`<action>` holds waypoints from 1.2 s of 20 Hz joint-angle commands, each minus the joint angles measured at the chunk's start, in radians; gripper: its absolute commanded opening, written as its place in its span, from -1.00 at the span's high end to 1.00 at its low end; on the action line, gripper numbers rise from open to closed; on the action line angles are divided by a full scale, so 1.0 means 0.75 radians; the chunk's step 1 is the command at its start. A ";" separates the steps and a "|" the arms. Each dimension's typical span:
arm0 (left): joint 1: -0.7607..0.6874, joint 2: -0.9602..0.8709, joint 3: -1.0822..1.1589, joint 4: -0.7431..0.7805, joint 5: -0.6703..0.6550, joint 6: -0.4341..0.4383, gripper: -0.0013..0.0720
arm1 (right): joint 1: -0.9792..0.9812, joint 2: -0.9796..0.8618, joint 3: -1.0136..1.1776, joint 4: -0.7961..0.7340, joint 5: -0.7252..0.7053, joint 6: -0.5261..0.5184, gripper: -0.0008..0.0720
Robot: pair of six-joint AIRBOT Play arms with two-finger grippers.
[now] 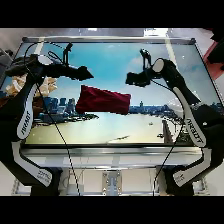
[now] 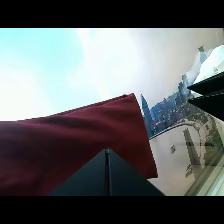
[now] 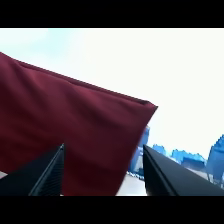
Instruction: Fold the shirts.
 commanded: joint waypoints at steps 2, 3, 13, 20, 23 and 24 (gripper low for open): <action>0.001 0.001 0.001 0.000 0.019 0.001 0.95 | -0.108 -0.018 -0.195 0.270 0.089 -0.080 -0.54; 0.001 0.001 0.001 -0.001 0.024 0.000 0.95 | -0.106 -0.035 -0.246 0.380 0.049 -0.132 -0.58; 0.001 0.001 0.001 -0.016 0.009 -0.004 0.95 | -0.015 -0.153 -0.466 0.819 -0.290 -0.310 -0.80; 0.001 0.001 0.001 -0.032 -0.022 -0.005 0.95 | 0.015 -0.137 -0.432 1.285 -0.447 -0.715 0.89; 0.001 0.001 0.001 -0.038 -0.021 -0.004 0.95 | -0.107 -0.031 -0.392 1.182 -0.381 -0.710 0.89; 0.001 0.001 0.001 -0.044 -0.020 -0.004 0.95 | -0.168 0.030 -0.393 1.110 -0.366 -0.697 0.89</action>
